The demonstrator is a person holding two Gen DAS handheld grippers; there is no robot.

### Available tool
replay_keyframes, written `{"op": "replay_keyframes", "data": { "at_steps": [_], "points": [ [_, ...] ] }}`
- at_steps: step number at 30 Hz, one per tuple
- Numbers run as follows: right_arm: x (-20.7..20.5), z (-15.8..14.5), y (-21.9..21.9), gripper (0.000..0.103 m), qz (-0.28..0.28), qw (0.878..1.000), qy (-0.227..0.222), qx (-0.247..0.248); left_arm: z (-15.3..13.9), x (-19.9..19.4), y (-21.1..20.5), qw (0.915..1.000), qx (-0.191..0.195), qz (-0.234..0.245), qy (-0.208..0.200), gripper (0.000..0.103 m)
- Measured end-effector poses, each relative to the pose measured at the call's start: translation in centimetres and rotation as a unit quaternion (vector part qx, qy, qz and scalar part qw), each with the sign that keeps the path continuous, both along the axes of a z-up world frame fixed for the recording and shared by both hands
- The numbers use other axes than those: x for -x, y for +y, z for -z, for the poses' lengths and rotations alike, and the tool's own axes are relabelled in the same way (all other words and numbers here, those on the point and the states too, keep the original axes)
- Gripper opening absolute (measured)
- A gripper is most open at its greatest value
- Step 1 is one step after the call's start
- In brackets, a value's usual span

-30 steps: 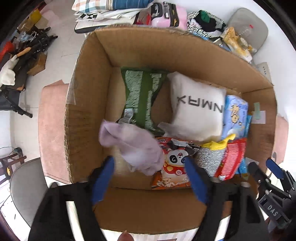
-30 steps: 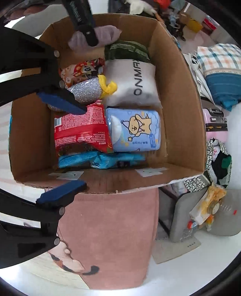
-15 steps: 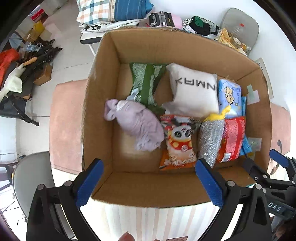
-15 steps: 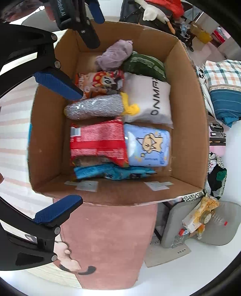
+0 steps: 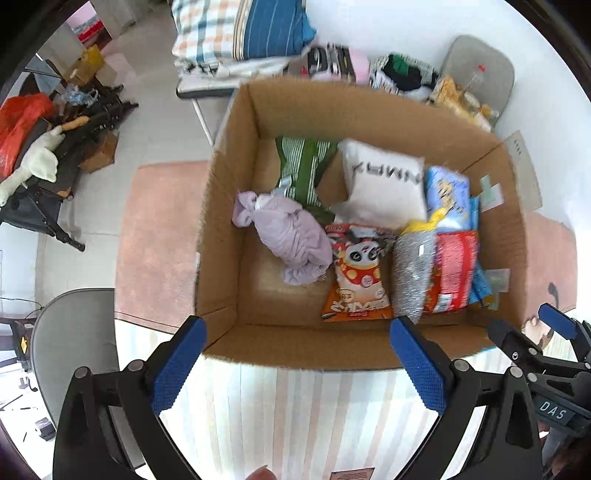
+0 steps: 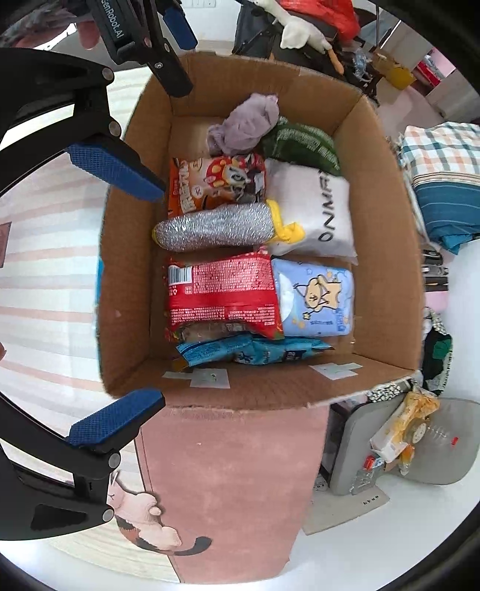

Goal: Organize soft objects

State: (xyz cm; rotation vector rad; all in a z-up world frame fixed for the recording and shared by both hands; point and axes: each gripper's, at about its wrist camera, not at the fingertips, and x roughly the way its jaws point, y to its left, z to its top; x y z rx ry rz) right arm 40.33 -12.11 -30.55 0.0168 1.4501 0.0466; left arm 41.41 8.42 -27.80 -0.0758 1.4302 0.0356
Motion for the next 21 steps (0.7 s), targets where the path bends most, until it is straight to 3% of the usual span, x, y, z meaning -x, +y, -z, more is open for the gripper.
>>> {"op": "replay_keyframes", "data": {
  "at_steps": [9, 21],
  "points": [
    [4.5, -8.1, -0.1, 0.103, -0.010, 0.997, -0.080, 0.004, -9.0, 6.0, -0.9, 0.9953, -0.016, 0.002, -0.095, 0.102],
    [15.2, -19.5, -1.6, 0.103, -0.006, 0.985, -0.170, -0.032, -18.8, 15.5, -3.0, 0.9825, -0.027, 0.021, -0.183, 0.102]
  ]
}}
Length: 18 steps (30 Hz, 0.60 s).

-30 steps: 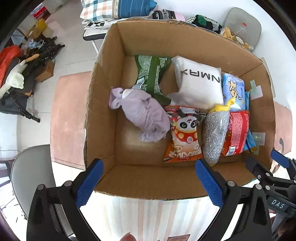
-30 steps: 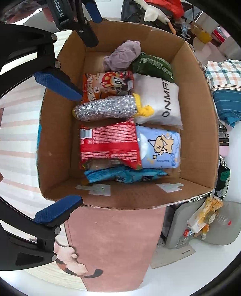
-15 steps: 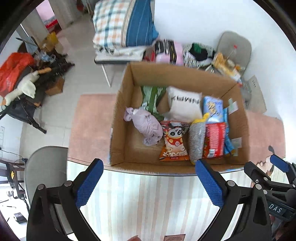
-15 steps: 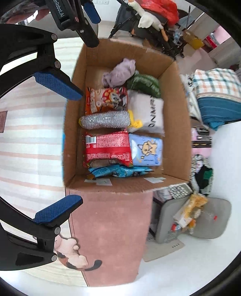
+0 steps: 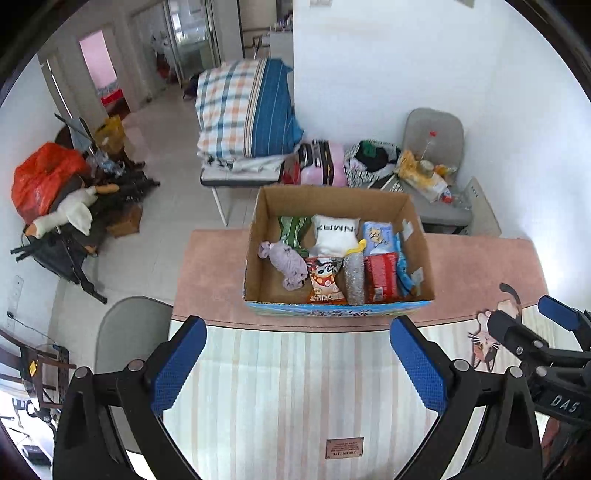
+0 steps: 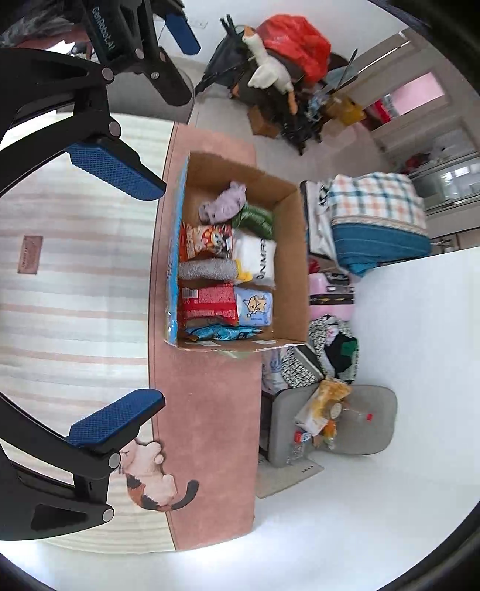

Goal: Organize soft objects

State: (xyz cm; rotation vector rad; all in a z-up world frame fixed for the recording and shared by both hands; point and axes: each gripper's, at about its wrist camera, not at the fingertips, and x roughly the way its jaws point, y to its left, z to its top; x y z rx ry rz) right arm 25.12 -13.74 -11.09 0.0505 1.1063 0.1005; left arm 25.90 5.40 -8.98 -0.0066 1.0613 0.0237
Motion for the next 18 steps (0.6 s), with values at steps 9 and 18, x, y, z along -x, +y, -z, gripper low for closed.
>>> {"op": "replay_keyframes", "data": {
  "at_steps": [9, 18],
  "points": [
    [7.1, -6.6, -1.4, 0.103, 0.017, 0.998, -0.057, -0.006, -4.1, 5.0, -0.4, 0.9995, 0.023, 0.005, -0.020, 0.102],
    [12.5, -11.1, -1.3, 0.103, 0.003, 0.997, -0.083, -0.005, -7.1, 8.5, -0.7, 0.9987, 0.029, 0.009, -0.042, 0.102]
  ]
}}
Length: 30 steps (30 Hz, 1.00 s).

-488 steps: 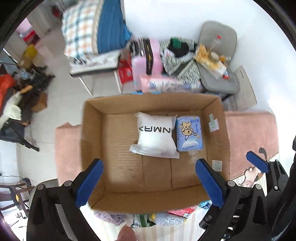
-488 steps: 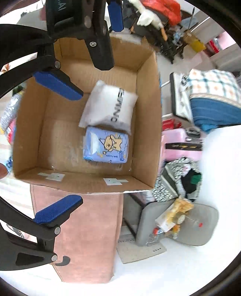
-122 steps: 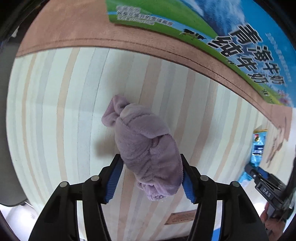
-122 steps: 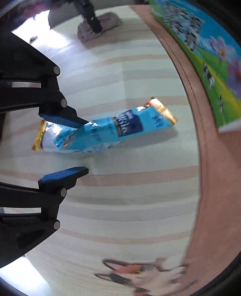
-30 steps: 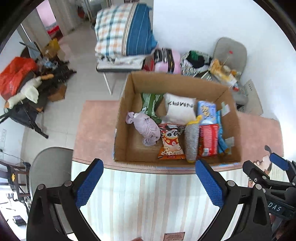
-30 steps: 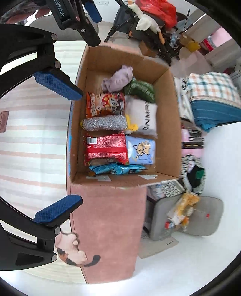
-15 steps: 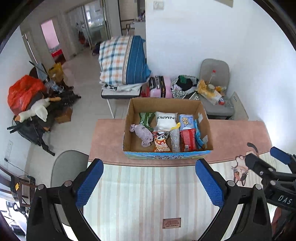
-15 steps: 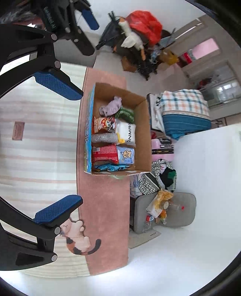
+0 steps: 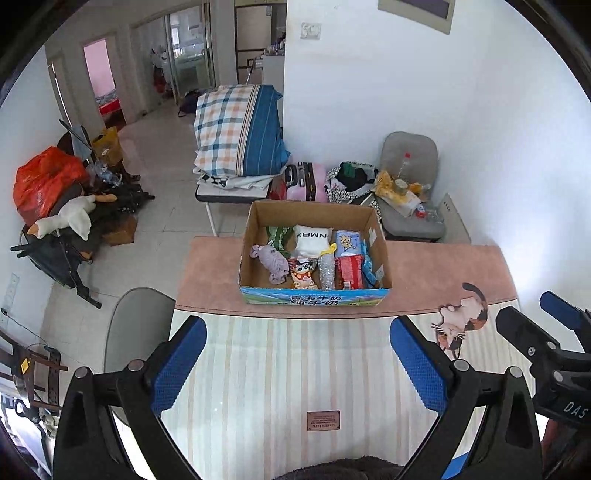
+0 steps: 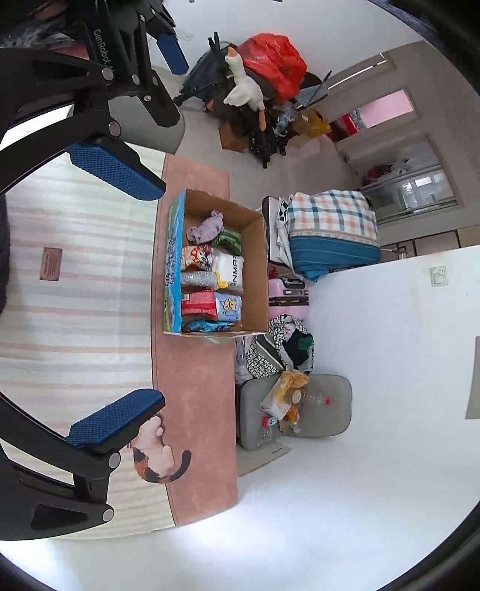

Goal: Organize soft objects

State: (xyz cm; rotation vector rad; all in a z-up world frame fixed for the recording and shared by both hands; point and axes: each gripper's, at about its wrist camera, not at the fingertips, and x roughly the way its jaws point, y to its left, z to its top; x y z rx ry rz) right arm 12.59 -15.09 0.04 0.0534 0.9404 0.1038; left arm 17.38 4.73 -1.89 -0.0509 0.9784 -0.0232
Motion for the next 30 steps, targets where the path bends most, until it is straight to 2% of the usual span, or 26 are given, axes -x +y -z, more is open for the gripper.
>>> {"op": "replay_keyframes", "data": {
  "at_steps": [4, 11, 30],
  "points": [
    [1.3, -1.5, 0.2, 0.103, 0.000, 1.000, -0.017, 0.010, -1.0, 0.5, 0.0, 0.9995, -0.022, -0.007, -0.022, 0.102],
    [0.9, -3.5, 0.2, 0.103, 0.013, 0.998, -0.049, 0.023, -2.0, 0.4, 0.5, 0.9983, -0.030, -0.019, -0.046, 0.102],
    [-0.1, -4.3, 0.1, 0.103, 0.027, 0.997, -0.060, 0.036, -2.2, 0.0, 0.3, 0.9984, -0.030, -0.014, -0.045, 0.102]
  ]
}}
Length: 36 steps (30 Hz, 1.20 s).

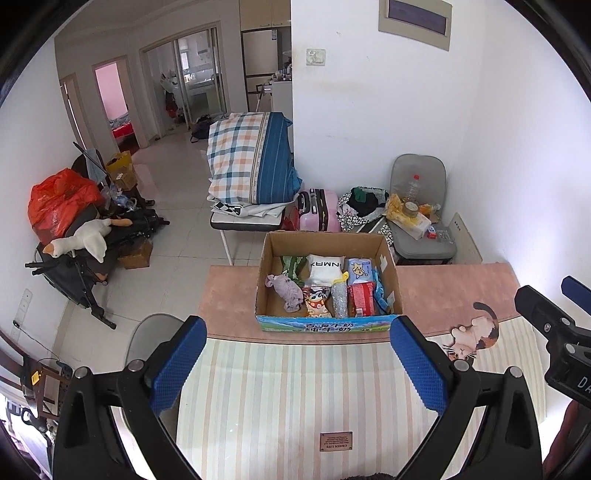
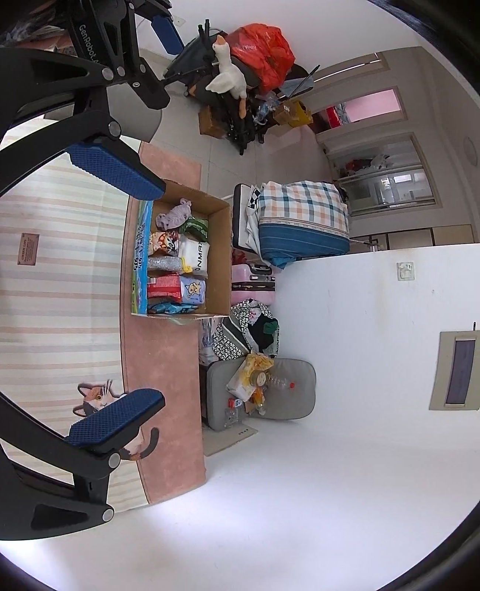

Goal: Organize soft objects

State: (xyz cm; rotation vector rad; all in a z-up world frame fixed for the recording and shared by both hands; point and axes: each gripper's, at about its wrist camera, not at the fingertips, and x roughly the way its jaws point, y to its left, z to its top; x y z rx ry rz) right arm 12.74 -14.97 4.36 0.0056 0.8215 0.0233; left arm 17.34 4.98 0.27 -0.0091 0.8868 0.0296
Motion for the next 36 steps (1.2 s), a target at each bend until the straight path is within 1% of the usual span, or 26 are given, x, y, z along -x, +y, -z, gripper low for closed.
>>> {"op": "replay_keyframes", "data": {
  "at_steps": [24, 36],
  "points": [
    [-0.46, 0.24, -0.05, 0.103, -0.001, 1.000, -0.002, 0.009, 0.32, -0.10, 0.14, 1.0000, 0.006, 0.004, 0.001, 0.102],
    [-0.38, 0.37, 0.10, 0.103, -0.002, 1.000, -0.003, 0.012, -0.02, 0.11, 0.38, 0.9999, 0.010, 0.008, 0.000, 0.102]
  ]
}}
